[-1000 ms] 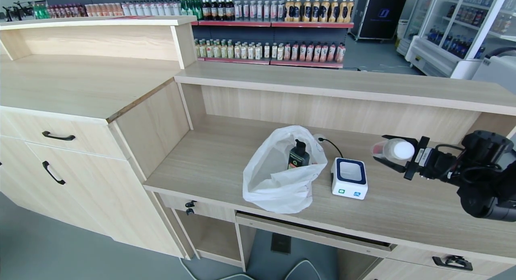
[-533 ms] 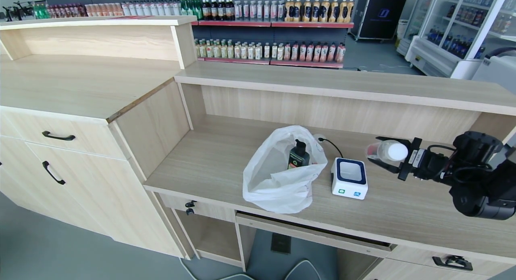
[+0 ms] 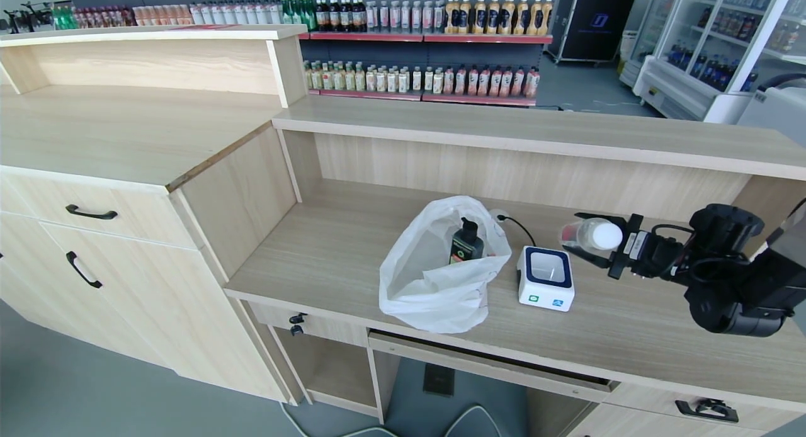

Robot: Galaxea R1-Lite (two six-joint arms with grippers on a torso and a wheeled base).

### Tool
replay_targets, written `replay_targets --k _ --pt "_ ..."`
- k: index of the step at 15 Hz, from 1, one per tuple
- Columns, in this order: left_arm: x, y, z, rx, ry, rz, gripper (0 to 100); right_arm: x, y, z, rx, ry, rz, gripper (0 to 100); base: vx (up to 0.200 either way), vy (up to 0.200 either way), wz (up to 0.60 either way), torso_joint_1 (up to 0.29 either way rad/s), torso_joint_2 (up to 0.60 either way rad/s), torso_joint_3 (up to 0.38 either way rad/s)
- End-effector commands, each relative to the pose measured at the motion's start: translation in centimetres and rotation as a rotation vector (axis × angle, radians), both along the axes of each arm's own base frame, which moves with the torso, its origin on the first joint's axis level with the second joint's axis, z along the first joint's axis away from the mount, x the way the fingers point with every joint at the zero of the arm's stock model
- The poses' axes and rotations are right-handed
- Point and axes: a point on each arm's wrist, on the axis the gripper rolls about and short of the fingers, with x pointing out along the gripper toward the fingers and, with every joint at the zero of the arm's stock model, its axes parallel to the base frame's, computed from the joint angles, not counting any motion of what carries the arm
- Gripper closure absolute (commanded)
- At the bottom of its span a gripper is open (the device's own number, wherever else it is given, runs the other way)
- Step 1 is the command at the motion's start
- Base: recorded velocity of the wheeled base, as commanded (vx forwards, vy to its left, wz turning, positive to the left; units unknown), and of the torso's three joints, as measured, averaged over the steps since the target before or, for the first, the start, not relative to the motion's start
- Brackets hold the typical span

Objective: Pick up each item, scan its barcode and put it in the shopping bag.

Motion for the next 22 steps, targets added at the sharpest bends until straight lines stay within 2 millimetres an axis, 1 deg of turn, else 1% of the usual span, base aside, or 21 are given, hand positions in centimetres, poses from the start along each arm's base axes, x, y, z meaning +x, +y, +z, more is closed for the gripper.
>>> replay_targets --k 1,5,12,15,22 --pt "0.0 0.0 0.0 0.0 0.0 0.0 0 0.2 0.3 -0.6 0.003 0.015 0.009 100 0.0 0.0 0.0 0.0 0.0 0.0" --pt "0.0 0.0 0.0 0.0 0.0 0.0 0 0.6 0.6 -1.1 0.003 0.019 0.018 100 0.0 0.0 0.0 0.0 0.0 0.0" --pt "0.0 0.0 0.0 0.0 0.0 0.0 0 1.8 1.8 -1.6 0.015 0.022 0.05 100 0.0 0.0 0.0 0.0 0.0 0.0" --pt "0.0 0.0 0.0 0.0 0.0 0.0 0 2.4 1.8 -1.8 0.019 0.019 0.052 100 0.0 0.0 0.0 0.0 0.0 0.0" --pt "0.0 0.0 0.0 0.0 0.0 0.0 0 2.9 2.2 -2.2 0.034 0.036 0.064 100 0.0 0.0 0.0 0.0 0.0 0.0"
